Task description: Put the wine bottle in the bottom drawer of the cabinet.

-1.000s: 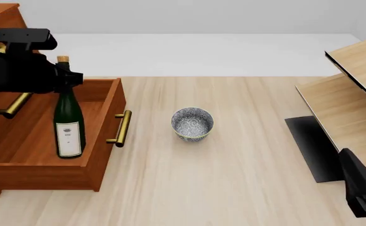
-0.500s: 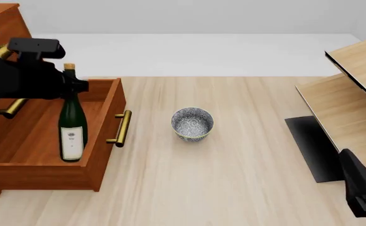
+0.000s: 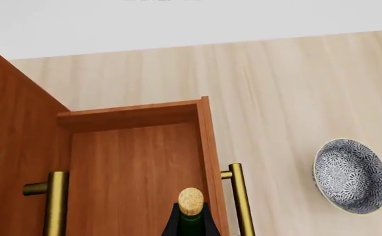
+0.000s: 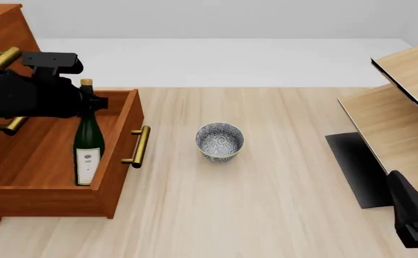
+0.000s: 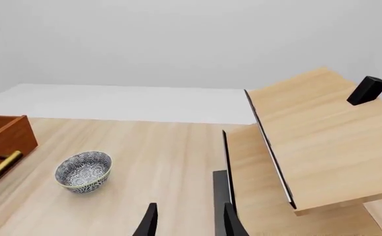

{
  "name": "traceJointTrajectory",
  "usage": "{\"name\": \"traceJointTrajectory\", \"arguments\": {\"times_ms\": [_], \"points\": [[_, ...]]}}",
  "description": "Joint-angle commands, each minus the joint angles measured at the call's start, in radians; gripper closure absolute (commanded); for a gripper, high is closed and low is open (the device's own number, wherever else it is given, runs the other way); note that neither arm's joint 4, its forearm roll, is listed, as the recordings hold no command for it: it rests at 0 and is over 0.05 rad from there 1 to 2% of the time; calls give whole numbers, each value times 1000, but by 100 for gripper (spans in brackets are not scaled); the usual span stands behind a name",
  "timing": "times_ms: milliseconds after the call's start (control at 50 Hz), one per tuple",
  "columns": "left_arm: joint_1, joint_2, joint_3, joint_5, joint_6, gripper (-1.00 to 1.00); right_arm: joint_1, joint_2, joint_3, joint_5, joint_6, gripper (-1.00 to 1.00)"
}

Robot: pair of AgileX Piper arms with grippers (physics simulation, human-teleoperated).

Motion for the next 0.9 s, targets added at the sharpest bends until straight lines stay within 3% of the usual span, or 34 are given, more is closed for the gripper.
{"name": "traceJointTrajectory", "arguments": {"times_ms": [20, 40, 60, 120, 900], "points": [[-5, 42, -9, -22, -33, 100, -1, 0, -4, 4, -1, -100], [1, 45, -7, -28, -17, 100, 0, 0, -4, 5, -2, -100], [-1, 49, -6, -33, -54, 100, 1, 0, -3, 5, -5, -100], [1, 59, -5, -41, -65, 100, -1, 0, -4, 6, -6, -100], [13, 192, 1, -136, -99, 100, -7, 0, -8, 17, -9, -100]]}}
